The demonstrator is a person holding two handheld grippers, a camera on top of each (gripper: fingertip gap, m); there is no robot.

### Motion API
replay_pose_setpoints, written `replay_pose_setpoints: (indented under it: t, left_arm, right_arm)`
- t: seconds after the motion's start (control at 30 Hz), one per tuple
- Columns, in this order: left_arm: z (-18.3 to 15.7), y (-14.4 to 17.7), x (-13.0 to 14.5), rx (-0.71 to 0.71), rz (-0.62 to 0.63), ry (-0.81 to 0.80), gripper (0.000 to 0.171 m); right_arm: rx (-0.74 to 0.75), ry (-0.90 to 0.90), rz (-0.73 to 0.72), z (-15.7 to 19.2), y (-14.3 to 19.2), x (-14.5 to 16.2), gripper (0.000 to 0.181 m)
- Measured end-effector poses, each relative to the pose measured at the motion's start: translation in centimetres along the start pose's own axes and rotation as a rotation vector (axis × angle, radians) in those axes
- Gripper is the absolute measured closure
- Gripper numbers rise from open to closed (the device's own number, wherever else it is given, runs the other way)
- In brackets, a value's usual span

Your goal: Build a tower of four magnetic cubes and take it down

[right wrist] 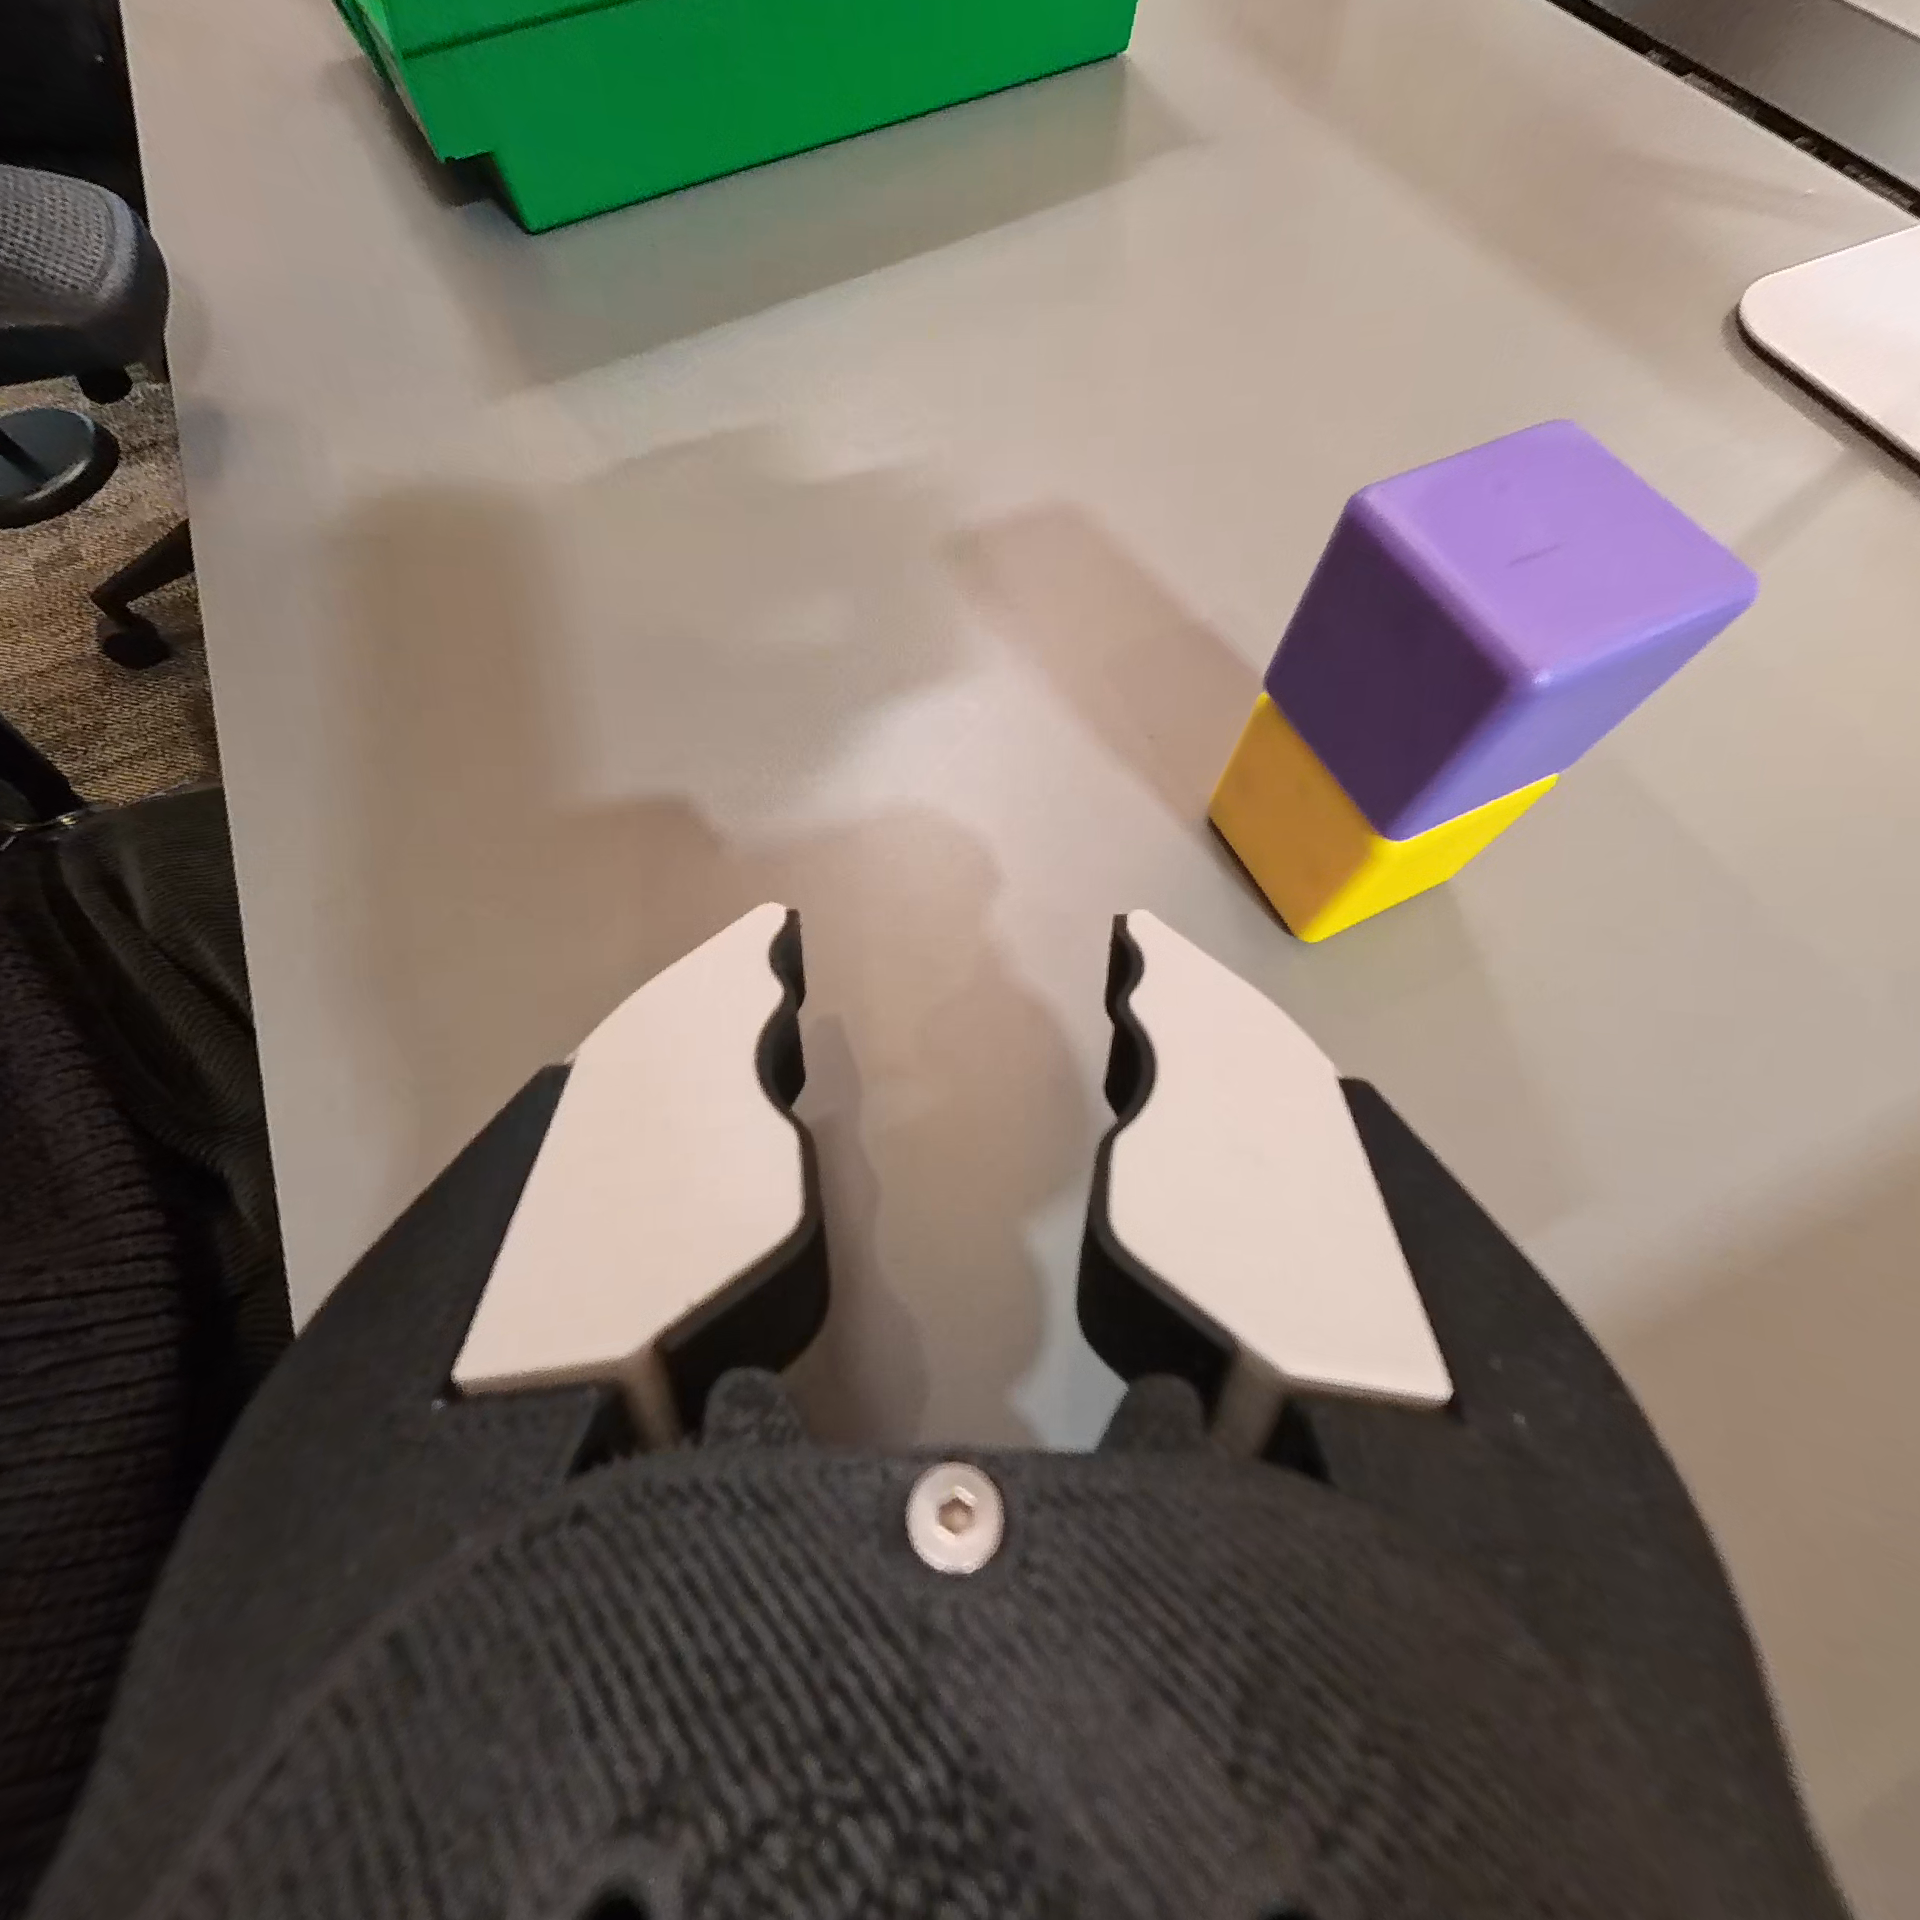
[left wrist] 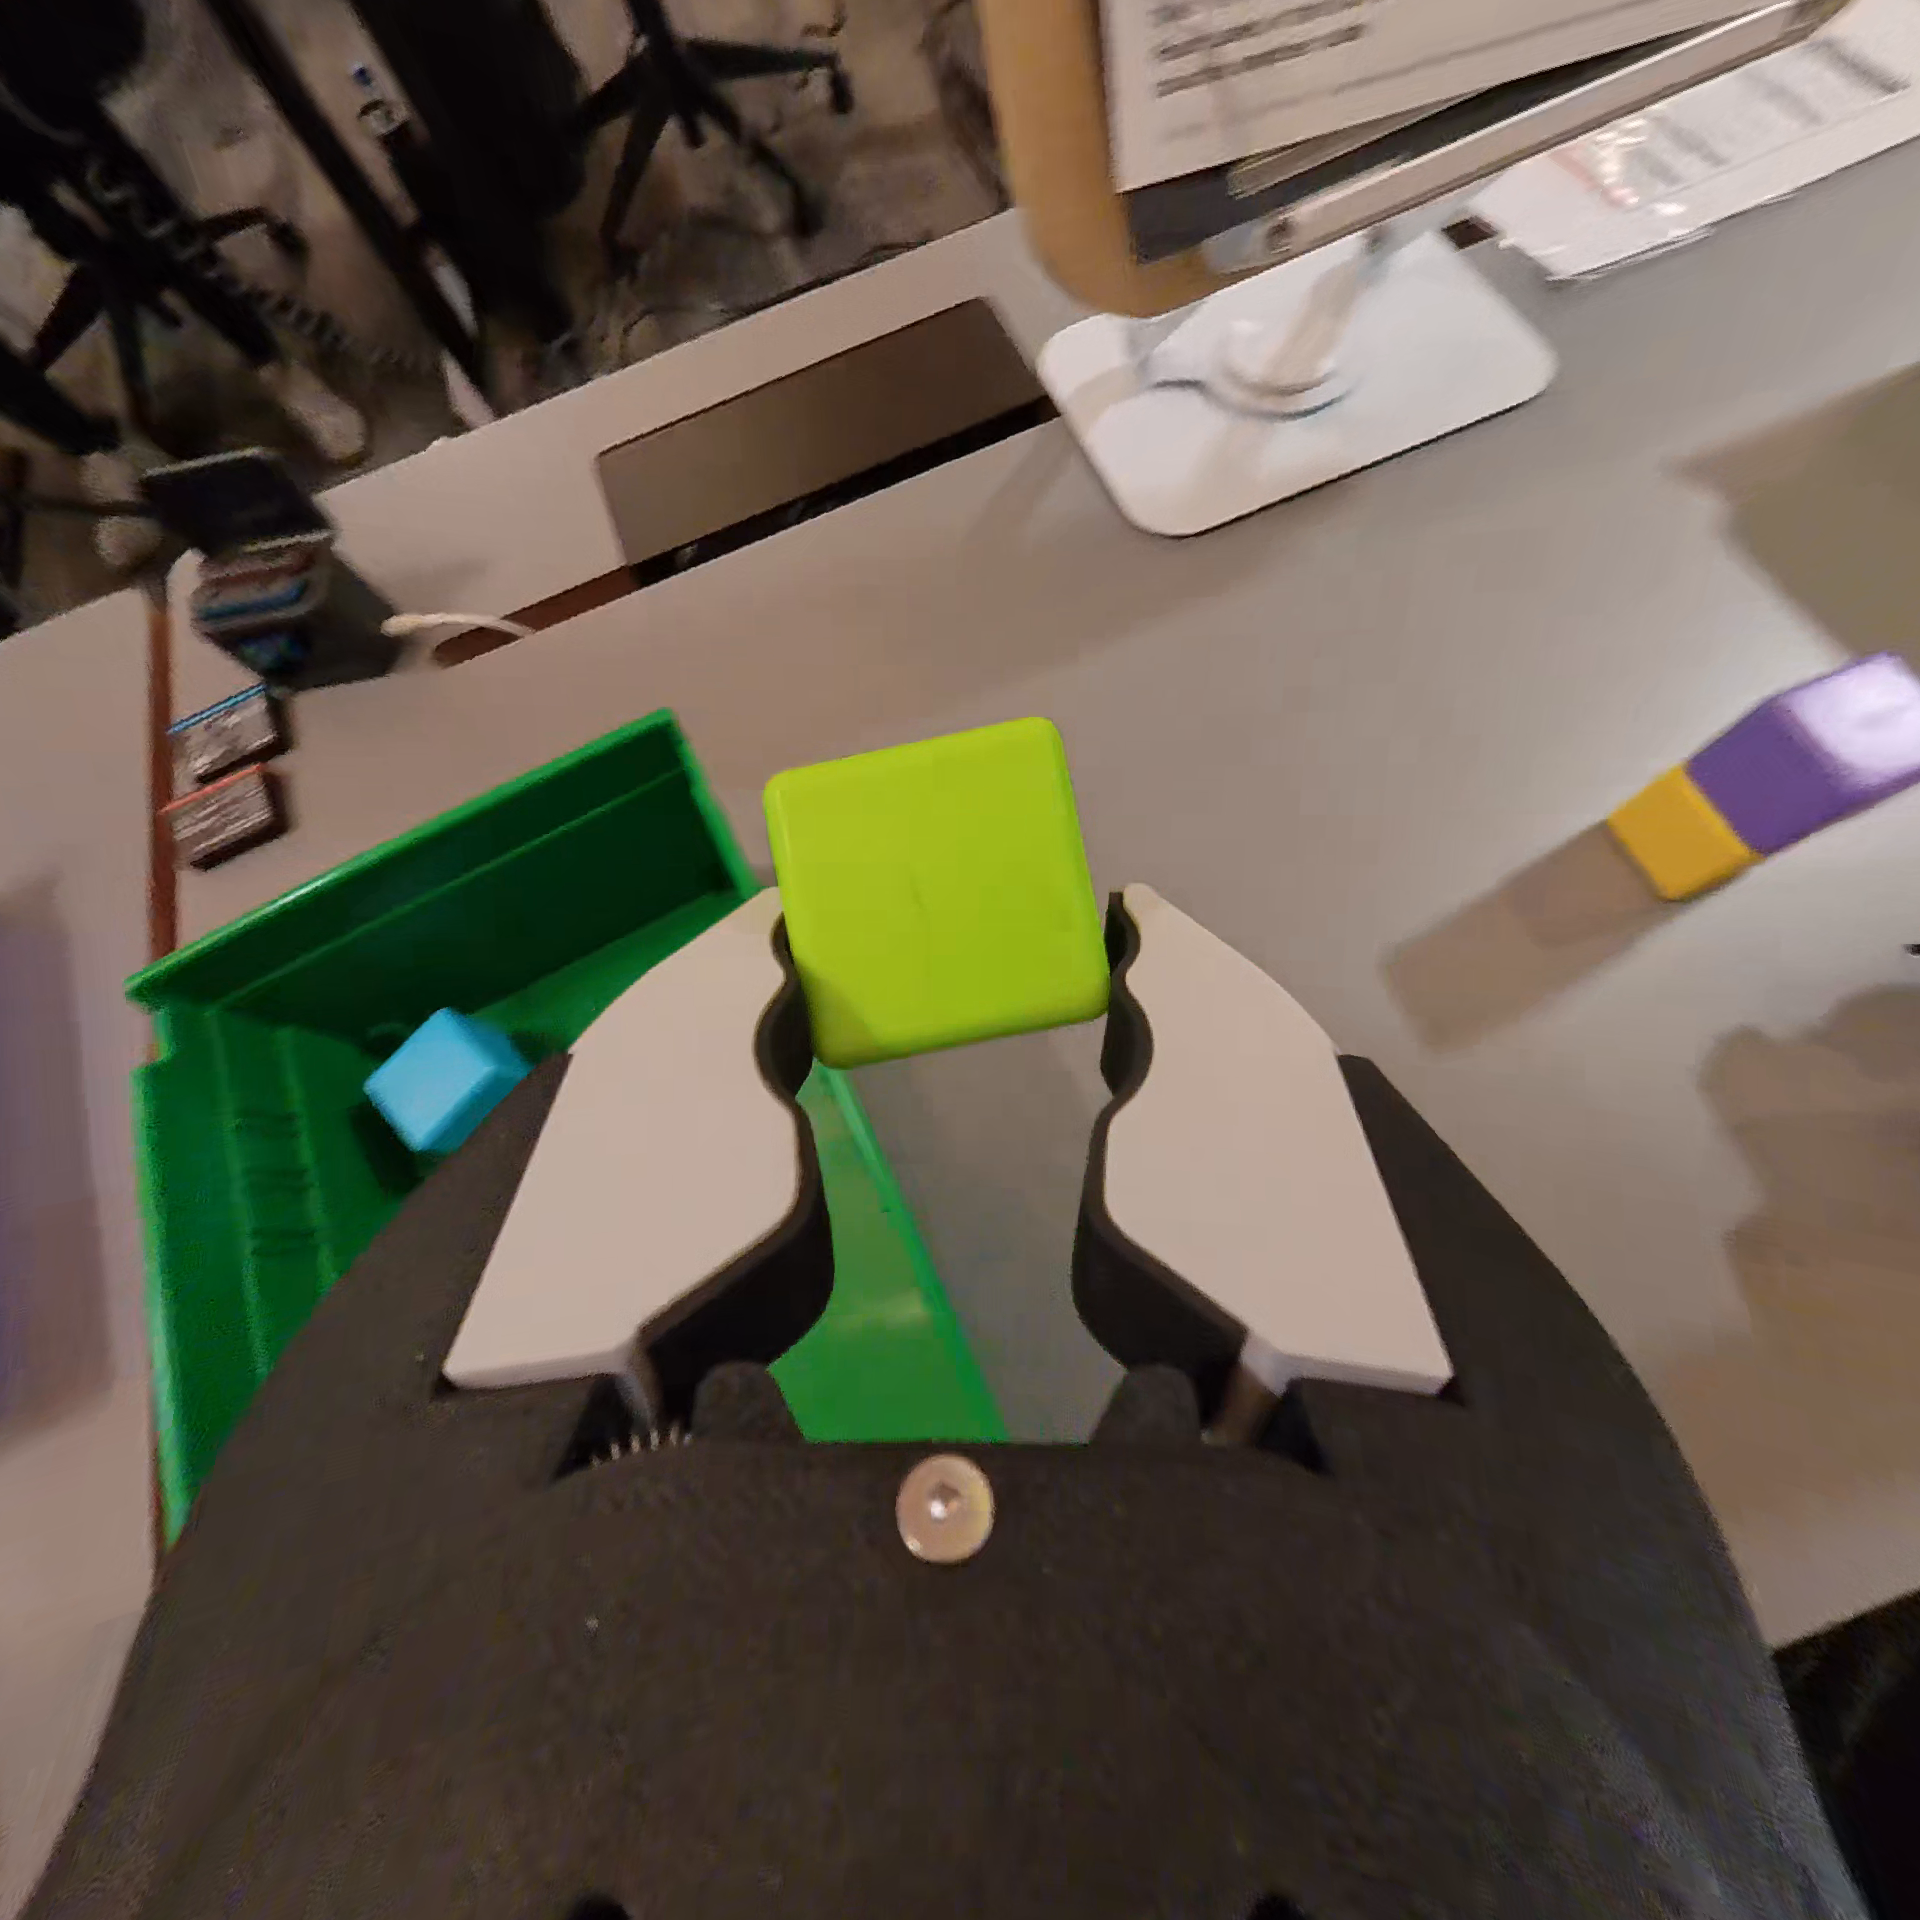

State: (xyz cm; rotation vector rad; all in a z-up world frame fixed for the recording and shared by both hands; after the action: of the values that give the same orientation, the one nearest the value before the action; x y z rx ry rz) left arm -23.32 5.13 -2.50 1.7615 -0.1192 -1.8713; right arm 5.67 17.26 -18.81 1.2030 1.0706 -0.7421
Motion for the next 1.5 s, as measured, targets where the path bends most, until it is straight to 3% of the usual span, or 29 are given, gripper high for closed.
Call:
replay_pose_setpoints:
  t: [0.5,0.77,0.93,1.13,1.27,1.5]
  left_arm:
    - [-10.2,-2.9,0.0,0.353,-0.017,-0.062,0.117]
    - [-17.7,-5.9,0.0,0.678,-0.035,-0.289,0.116]
    - [-22.2,-7.2,-0.6,0.989,-0.148,-0.454,0.117]
    - [-24.7,-9.9,-1.7,1.119,-0.087,-0.483,0.117]
    - [-25.0,-12.2,-1.9,1.069,-0.057,-0.563,0.116]
    - [-26.3,-11.1,-2.2,1.196,-0.071,-0.51,0.116]
  right_arm:
    - [0.0,-0.019,0.003,-0.2,0.0,0.0,0.125]
    - [0.001,-0.05,-0.009,-0.5,0.1,-0.1,0.127]
    - [-0.006,-0.044,0.004,-0.4,-0.1,0.0,0.127]
    - [-0.013,-0.056,0.001,-0.4,0.0,0.0,0.127]
    - [-0.018,-0.062,-0.001,-0.4,0.0,0.0,0.128]
    - [-0.022,-0.083,-0.009,-0.5,0.0,-0.1,0.128]
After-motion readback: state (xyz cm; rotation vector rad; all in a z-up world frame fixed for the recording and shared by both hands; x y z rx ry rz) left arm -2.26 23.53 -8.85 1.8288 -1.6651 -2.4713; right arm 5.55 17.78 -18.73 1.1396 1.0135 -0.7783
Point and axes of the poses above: each gripper's, where its closed fingertips meet, y back along the fingers, x out of its underside, z = x × y across the jaws, the point moved 3 cm from there along y, back along the fingers, and after that the axes turned 12 degrees about -z, right-handed, at the moved point
